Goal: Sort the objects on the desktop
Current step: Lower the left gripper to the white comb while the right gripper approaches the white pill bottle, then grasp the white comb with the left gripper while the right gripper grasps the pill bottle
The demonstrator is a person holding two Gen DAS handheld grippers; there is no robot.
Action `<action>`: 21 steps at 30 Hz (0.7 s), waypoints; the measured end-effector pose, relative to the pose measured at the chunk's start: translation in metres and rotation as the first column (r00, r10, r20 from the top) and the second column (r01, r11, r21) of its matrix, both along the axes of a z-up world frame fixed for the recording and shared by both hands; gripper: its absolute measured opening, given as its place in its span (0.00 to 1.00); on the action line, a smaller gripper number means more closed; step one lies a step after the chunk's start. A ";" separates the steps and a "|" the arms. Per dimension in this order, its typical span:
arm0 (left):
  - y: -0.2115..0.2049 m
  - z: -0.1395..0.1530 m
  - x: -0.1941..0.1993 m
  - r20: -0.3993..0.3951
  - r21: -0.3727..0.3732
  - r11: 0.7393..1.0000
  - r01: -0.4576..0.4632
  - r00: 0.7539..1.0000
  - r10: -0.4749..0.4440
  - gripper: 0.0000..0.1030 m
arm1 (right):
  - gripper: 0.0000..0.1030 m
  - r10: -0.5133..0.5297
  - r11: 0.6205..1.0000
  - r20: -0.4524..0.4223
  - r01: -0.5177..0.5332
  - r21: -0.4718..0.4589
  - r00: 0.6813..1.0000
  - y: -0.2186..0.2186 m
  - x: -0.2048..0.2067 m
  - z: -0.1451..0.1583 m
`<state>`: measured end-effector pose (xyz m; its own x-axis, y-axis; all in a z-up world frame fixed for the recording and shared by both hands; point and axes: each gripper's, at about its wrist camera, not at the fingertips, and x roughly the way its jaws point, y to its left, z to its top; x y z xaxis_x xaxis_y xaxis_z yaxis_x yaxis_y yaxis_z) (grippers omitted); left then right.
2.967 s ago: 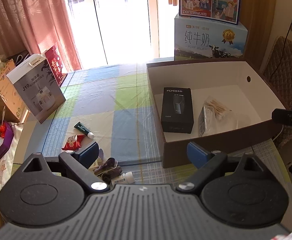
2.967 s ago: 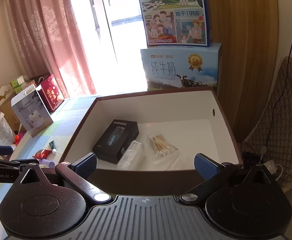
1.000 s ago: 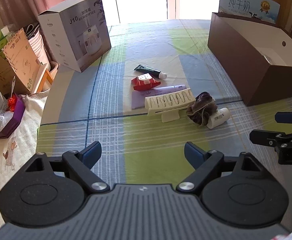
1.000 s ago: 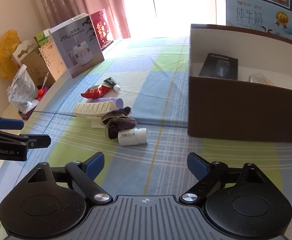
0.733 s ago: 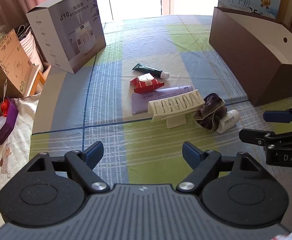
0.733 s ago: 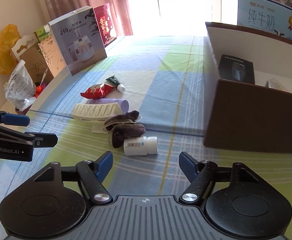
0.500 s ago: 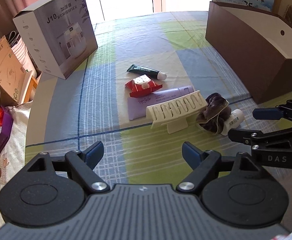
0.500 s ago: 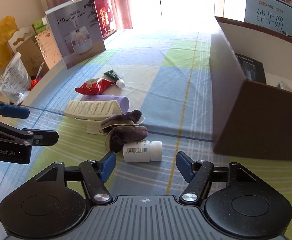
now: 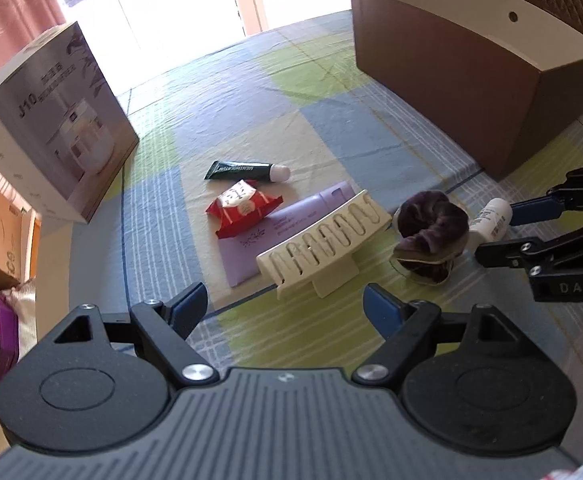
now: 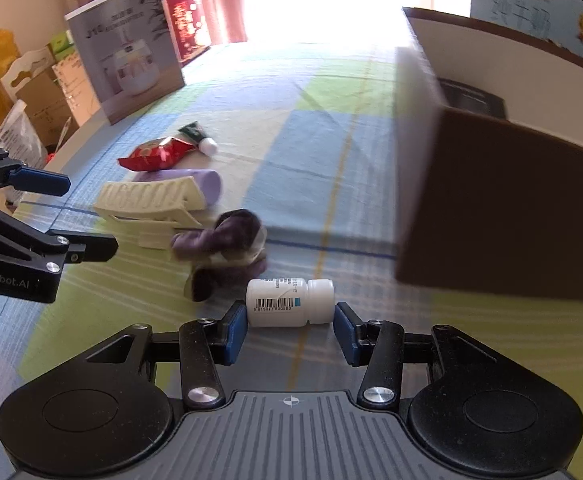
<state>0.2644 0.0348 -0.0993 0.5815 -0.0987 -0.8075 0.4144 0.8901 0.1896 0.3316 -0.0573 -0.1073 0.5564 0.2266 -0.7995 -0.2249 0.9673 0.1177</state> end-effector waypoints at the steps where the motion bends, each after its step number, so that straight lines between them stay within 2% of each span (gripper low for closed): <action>1: -0.003 -0.001 0.002 0.006 0.012 1.000 0.023 1.000 -0.023 0.80 | 0.43 -0.022 1.000 -0.007 0.022 -0.001 1.000 -0.007 -0.003 0.001; 6: -0.015 -0.007 0.012 0.028 0.053 0.992 0.116 0.993 -0.118 0.79 | 0.43 -0.143 0.990 -0.038 0.144 0.003 0.989 -0.045 -0.020 0.008; 11: -0.023 -0.016 0.023 -0.048 0.041 0.990 0.133 0.990 -0.131 0.54 | 0.43 -0.264 0.964 -0.059 0.265 0.001 0.963 -0.084 -0.036 0.014; 13: -0.023 -0.015 0.025 -0.112 0.009 0.994 0.110 0.988 -0.109 0.35 | 0.43 -0.303 0.953 -0.062 0.303 -0.004 0.951 -0.098 -0.043 0.016; 17: -0.024 -0.011 0.026 -0.210 -0.115 0.993 0.041 0.975 -0.065 0.32 | 0.43 -0.363 0.932 -0.067 0.363 -0.001 0.929 -0.122 -0.054 0.018; 19: -0.029 -0.011 0.026 -0.211 -0.120 0.992 0.028 0.976 -0.053 0.32 | 0.43 -0.378 0.926 -0.061 0.378 -0.011 0.924 -0.131 -0.058 0.018; 21: -0.036 -0.011 0.028 -0.192 -0.090 0.996 0.029 0.980 -0.046 0.32 | 0.43 -0.387 0.922 -0.052 0.386 -0.026 0.921 -0.135 -0.060 0.019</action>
<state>0.2925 -0.0012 -0.1107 0.4091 -0.1919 -0.8921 0.4696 0.8825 0.0255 0.2718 -0.1927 -0.0885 0.5535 -0.0092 -0.8328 0.1733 0.9793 0.1044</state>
